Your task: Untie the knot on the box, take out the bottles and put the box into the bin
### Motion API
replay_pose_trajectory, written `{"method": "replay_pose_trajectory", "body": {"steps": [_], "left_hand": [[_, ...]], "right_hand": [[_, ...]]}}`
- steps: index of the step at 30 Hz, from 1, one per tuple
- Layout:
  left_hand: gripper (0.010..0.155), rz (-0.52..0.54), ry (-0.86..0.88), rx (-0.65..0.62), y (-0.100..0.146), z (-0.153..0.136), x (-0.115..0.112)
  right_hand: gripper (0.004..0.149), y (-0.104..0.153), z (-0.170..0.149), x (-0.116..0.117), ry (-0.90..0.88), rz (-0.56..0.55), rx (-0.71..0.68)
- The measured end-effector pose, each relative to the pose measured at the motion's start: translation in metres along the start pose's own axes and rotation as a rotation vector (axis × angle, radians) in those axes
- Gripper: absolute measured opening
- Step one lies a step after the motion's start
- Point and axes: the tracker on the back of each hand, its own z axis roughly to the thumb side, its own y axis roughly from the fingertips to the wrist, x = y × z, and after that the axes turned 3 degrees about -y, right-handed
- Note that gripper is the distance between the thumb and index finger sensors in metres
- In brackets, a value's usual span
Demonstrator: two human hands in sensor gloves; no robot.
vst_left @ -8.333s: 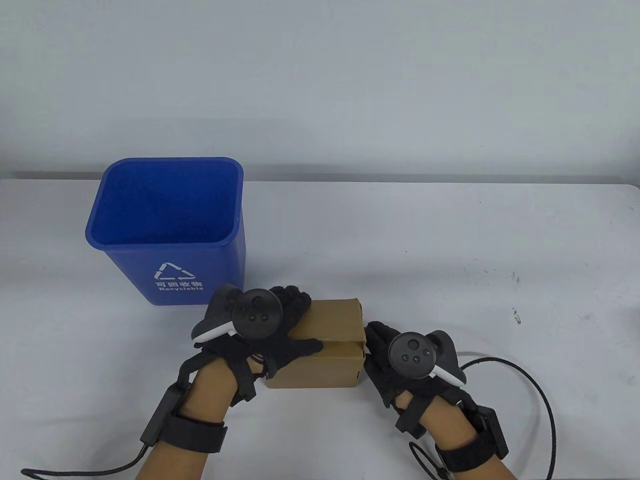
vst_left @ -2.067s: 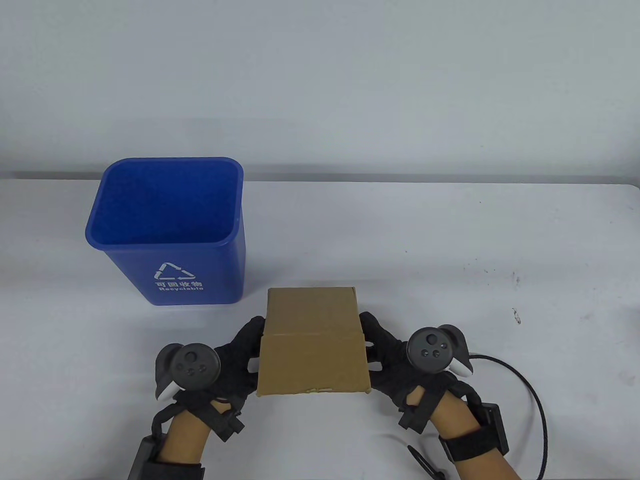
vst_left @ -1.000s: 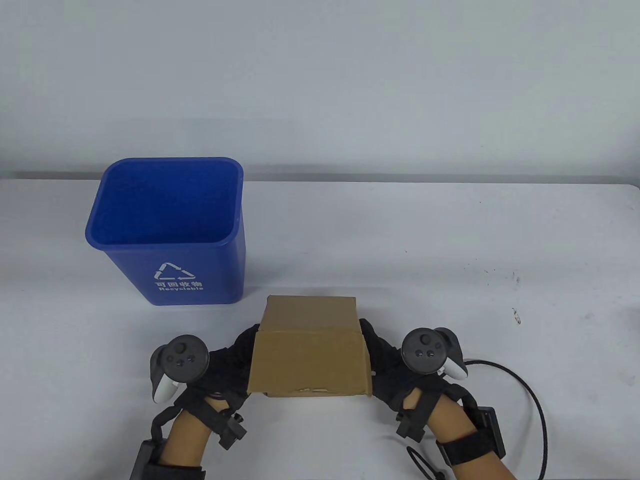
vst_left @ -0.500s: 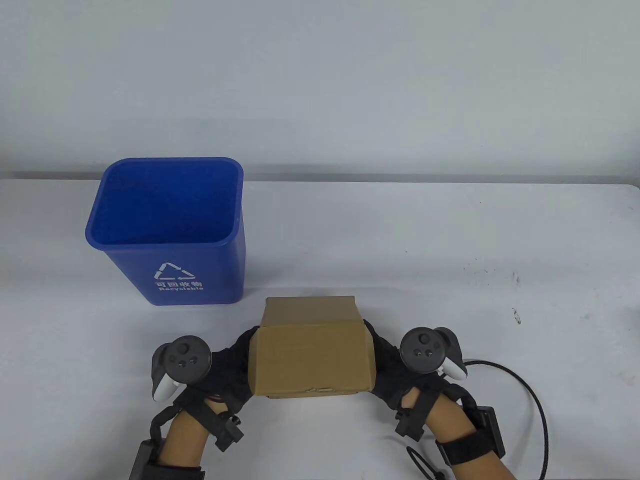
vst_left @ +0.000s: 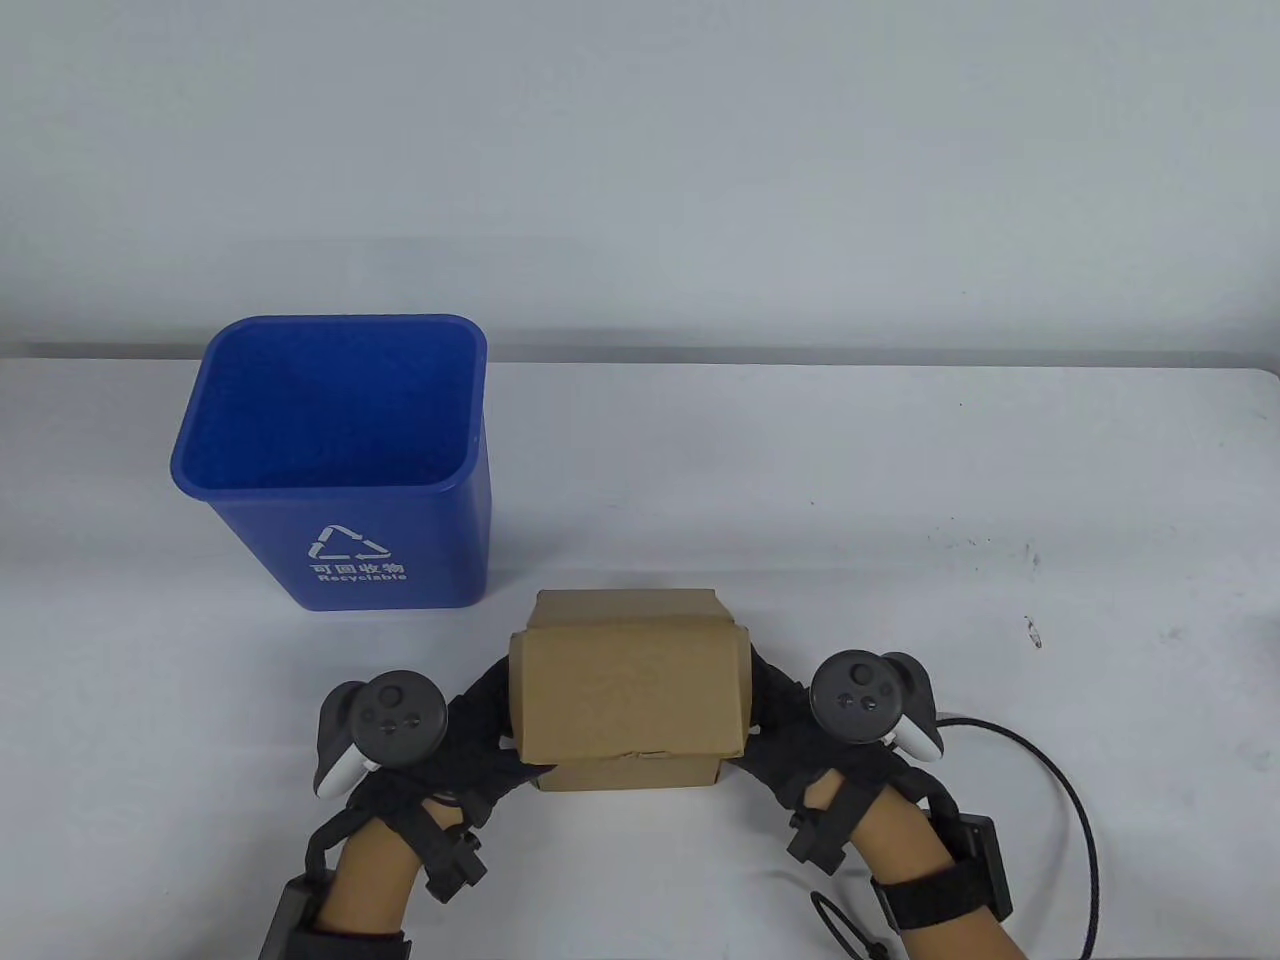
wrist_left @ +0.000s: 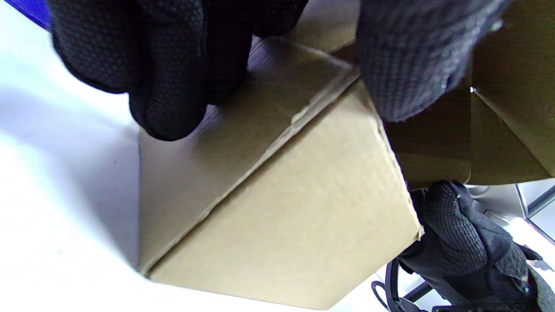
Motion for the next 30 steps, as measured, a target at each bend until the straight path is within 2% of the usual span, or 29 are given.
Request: {"method": "replay_pose_trajectory", "body": {"steps": [6, 12, 18, 27, 30], "left_hand": [[0.092, -0.003, -0.009, -0.005, -0.001, -0.001, 0.0], [0.092, -0.011, -0.017, -0.005, -0.002, 0.0, 0.0], [0.093, -0.009, -0.061, -0.003, -0.003, 0.003, 0.0], [0.092, -0.01, -0.106, -0.006, -0.004, 0.005, 0.002], [0.092, -0.011, -0.115, -0.007, -0.004, 0.005, 0.002]], "right_hand": [[0.089, -0.004, 0.0, -0.002, 0.041, -0.093, 0.02], [0.088, -0.005, -0.002, -0.002, 0.029, -0.122, 0.041], [0.083, 0.0, 0.006, -0.008, -0.001, -0.227, 0.031], [0.077, -0.001, 0.014, -0.013, 0.019, -0.32, 0.036], [0.074, -0.001, 0.017, -0.019, -0.027, -0.37, 0.047]]}}
